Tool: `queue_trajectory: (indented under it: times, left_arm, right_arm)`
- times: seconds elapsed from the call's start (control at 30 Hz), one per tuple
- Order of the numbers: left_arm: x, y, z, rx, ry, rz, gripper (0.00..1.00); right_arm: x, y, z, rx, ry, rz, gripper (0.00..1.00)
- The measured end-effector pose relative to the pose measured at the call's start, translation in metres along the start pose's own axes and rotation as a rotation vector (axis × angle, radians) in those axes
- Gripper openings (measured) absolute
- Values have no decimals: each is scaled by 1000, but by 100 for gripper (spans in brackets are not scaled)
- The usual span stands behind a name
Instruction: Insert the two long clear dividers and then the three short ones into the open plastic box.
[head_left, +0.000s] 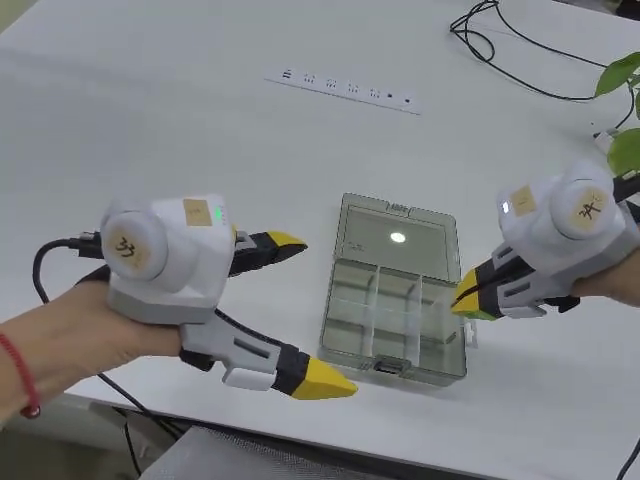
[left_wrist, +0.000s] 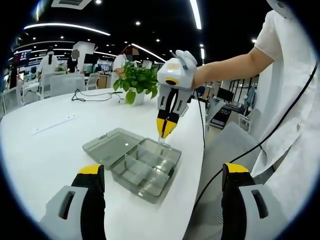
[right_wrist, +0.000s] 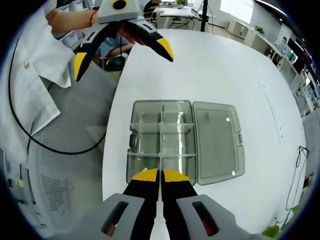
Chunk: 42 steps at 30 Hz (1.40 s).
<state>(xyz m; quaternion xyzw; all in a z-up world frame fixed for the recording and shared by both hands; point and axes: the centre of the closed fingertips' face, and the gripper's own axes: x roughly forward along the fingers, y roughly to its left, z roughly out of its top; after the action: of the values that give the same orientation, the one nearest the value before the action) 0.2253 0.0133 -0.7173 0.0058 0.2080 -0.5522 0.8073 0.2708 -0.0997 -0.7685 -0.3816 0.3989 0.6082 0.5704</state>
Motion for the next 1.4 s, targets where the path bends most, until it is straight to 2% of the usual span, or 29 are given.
queue_trajectory:
  times: [0.3,0.53,0.97,1.03,1.1,1.4]
  left_arm:
    - [0,-1,1,2,2,-1,100]
    - [-2,0,0,1,0,5,100]
    - [-1,-2,2,3,-4,0,99]
    - [-1,-2,2,0,-5,-1,99]
    - [-1,-2,2,1,-4,0,99]
    - [-3,-3,0,-2,0,3,99]
  right_arm:
    - [9,-3,-5,3,-4,5,3]
    - [9,-1,-5,14,-42,19,3]
    - [8,8,3,2,-85,-10,2]
    - [9,9,3,19,-89,-13,2]
    - [14,6,-2,12,-79,-17,2]
    - [22,2,-6,-11,-96,-26,2]
